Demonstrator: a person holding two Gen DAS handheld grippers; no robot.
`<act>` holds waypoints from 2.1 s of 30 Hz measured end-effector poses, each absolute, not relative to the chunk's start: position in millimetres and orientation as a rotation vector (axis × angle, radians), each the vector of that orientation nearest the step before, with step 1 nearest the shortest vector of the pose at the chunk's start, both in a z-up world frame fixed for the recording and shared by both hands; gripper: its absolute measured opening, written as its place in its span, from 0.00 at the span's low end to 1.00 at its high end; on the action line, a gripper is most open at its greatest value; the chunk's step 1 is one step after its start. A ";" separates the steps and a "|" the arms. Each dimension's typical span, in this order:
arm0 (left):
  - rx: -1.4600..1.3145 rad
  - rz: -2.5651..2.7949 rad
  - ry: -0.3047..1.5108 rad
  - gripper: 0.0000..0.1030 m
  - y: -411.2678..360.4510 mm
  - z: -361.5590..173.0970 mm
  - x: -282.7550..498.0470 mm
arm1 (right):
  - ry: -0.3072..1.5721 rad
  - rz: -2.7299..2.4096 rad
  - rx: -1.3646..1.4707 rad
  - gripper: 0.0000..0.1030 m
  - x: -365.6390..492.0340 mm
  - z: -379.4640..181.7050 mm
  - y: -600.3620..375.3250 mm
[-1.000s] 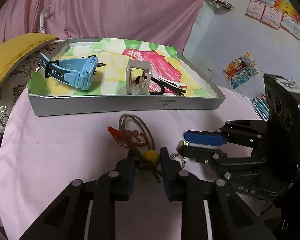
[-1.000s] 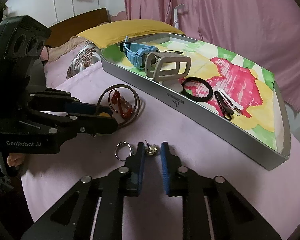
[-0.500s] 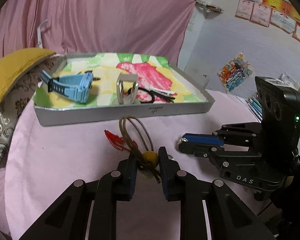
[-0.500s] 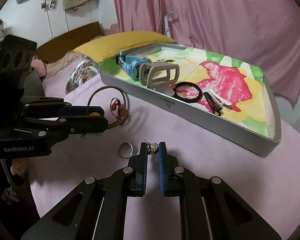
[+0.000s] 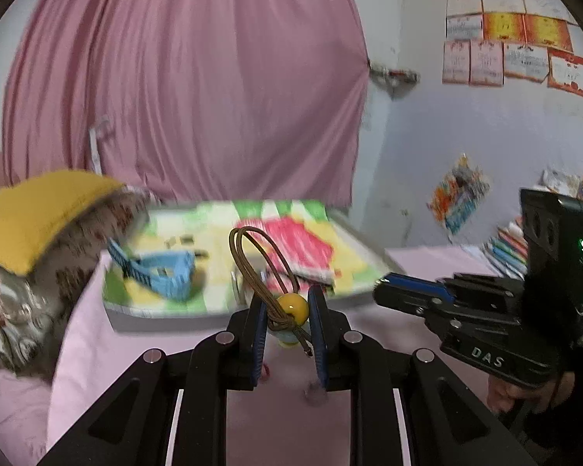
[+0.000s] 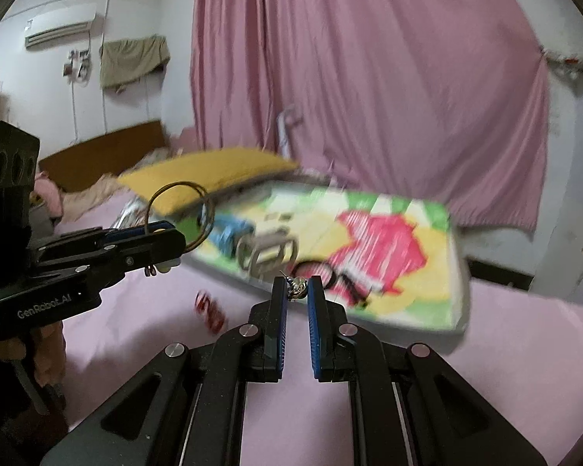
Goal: Organize jewelry
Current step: 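Carry the cord with the left tool while the right tool carries the gold charm over the tray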
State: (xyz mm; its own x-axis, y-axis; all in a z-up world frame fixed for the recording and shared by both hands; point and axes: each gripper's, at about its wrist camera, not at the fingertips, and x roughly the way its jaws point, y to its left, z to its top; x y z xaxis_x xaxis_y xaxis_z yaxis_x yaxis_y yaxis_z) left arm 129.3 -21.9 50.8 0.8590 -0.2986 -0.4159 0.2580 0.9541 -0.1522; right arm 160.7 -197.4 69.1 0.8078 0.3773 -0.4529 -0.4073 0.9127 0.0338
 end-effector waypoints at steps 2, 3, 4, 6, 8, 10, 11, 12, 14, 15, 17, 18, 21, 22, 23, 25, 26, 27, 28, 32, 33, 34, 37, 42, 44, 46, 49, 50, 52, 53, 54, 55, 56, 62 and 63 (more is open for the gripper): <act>-0.095 -0.277 0.410 0.19 -21.3 56.2 132.4 | 0.416 0.396 -0.077 0.09 160.8 77.6 -196.3; -0.097 -0.271 0.390 0.19 -21.1 59.1 134.4 | 0.399 0.389 -0.082 0.09 160.7 81.0 -195.6; -0.098 -0.267 0.374 0.19 -20.7 61.5 135.5 | 0.375 0.378 -0.090 0.09 161.6 85.2 -194.6; -0.093 -0.254 0.338 0.19 -20.5 66.6 138.6 | 0.343 0.368 -0.099 0.09 162.3 91.6 -192.6; -0.090 -0.247 0.313 0.19 -20.2 70.8 142.0 | 0.319 0.359 -0.107 0.09 166.8 96.8 -190.1; -0.084 -0.242 0.297 0.19 -21.0 72.8 146.4 | 0.307 0.353 -0.110 0.09 169.4 100.4 -188.7; -0.078 -0.239 0.289 0.19 -21.0 73.7 149.4 | 0.303 0.350 -0.109 0.09 172.9 101.4 -187.8; -0.070 -0.237 0.280 0.19 -21.3 74.5 152.8 | 0.299 0.346 -0.107 0.09 174.8 102.3 -187.3; -0.056 -0.229 0.272 0.19 -22.2 75.5 158.5 | 0.295 0.337 -0.099 0.09 177.8 103.9 -187.8; -0.049 -0.225 0.268 0.19 -22.3 75.6 161.9 | 0.296 0.334 -0.094 0.09 180.0 104.2 -188.3; -0.039 -0.215 0.265 0.19 -21.4 74.9 169.9 | 0.305 0.326 -0.086 0.09 187.9 102.9 -188.1; -0.036 -0.210 0.270 0.19 -20.1 74.2 174.7 | 0.313 0.321 -0.083 0.09 192.2 101.3 -188.3; -0.039 -0.197 0.297 0.19 -15.5 71.0 190.6 | 0.354 0.312 -0.066 0.09 207.7 93.5 -191.1; -0.040 -0.191 0.309 0.19 -15.3 69.7 194.8 | 0.372 0.308 -0.062 0.09 211.8 90.3 -191.5; -0.041 -0.186 0.324 0.19 -13.8 67.7 199.6 | 0.395 0.305 -0.055 0.09 217.2 86.2 -192.4; -0.045 -0.178 0.359 0.19 -11.8 64.6 207.4 | 0.432 0.303 -0.043 0.09 225.2 78.8 -193.3; -0.048 -0.172 0.376 0.19 -10.9 63.2 210.9 | 0.451 0.300 -0.039 0.09 228.3 74.8 -193.6; -0.048 -0.158 0.401 0.19 -9.8 60.7 215.4 | 0.464 0.299 -0.036 0.09 231.1 71.5 -194.8; -0.048 -0.150 0.418 0.19 -10.3 58.7 218.2 | 0.478 0.297 -0.035 0.09 234.4 68.9 -195.1; -0.047 -0.128 0.469 0.19 -7.6 50.8 226.1 | 0.530 0.294 -0.031 0.09 244.8 56.2 -195.0; -0.046 -0.125 0.478 0.19 -7.5 49.2 227.5 | 0.538 0.293 -0.030 0.09 247.2 54.3 -195.9; -0.044 -0.119 0.490 0.19 -7.6 47.5 229.0 | 0.547 0.293 -0.026 0.09 249.5 52.1 -196.3; -0.047 -0.109 0.519 0.19 -5.4 43.3 232.7 | 0.566 0.294 -0.026 0.09 253.5 47.6 -195.2; -0.050 -0.096 0.561 0.19 -2.0 37.8 238.8 | 0.603 0.299 -0.030 0.09 257.3 42.7 -192.5; -0.052 -0.093 0.579 0.19 -1.4 36.0 242.3 | 0.625 0.301 -0.032 0.09 260.1 39.5 -191.8; -0.055 -0.089 0.601 0.19 -0.1 33.6 244.4 | 0.653 0.305 -0.030 0.09 264.4 35.4 -191.5; -0.063 -0.087 0.636 0.19 1.8 30.4 248.2 | 0.700 0.316 -0.024 0.09 270.9 28.4 -190.4; -0.066 -0.088 0.648 0.19 2.2 29.3 249.3 | 0.709 0.318 -0.021 0.09 271.9 26.8 -190.5; -0.070 -0.088 0.668 0.19 2.2 27.9 250.7 | 0.731 0.322 -0.020 0.09 274.7 22.8 -189.4; -0.072 -0.089 0.679 0.19 2.4 26.8 251.6 | 0.741 0.325 -0.018 0.09 276.0 20.9 -188.8; -0.073 -0.090 0.686 0.19 2.3 26.1 252.0 | 0.753 0.328 -0.016 0.09 277.9 18.9 -187.8; -0.071 -0.090 0.689 0.19 3.4 25.5 252.6 | 0.759 0.329 -0.015 0.09 278.0 18.1 -187.3; -0.069 -0.089 0.693 0.19 3.9 25.2 253.0 | 0.766 0.331 -0.015 0.09 278.6 17.3 -186.5; -0.070 -0.095 0.703 0.19 3.5 24.9 255.6 | 0.798 0.335 -0.010 0.09 283.5 13.0 -186.2; -0.069 -0.096 0.705 0.19 3.0 24.5 256.2 | 0.802 0.337 -0.009 0.09 284.1 12.3 -186.5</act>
State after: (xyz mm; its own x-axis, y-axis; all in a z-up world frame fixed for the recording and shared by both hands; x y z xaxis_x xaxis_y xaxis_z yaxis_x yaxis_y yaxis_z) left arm 256.2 3.0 24.5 0.7576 -0.1110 -0.6432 0.0647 0.9934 -0.0952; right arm 284.1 -186.5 12.3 0.6452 0.2922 -0.7059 -0.2993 0.9468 0.1184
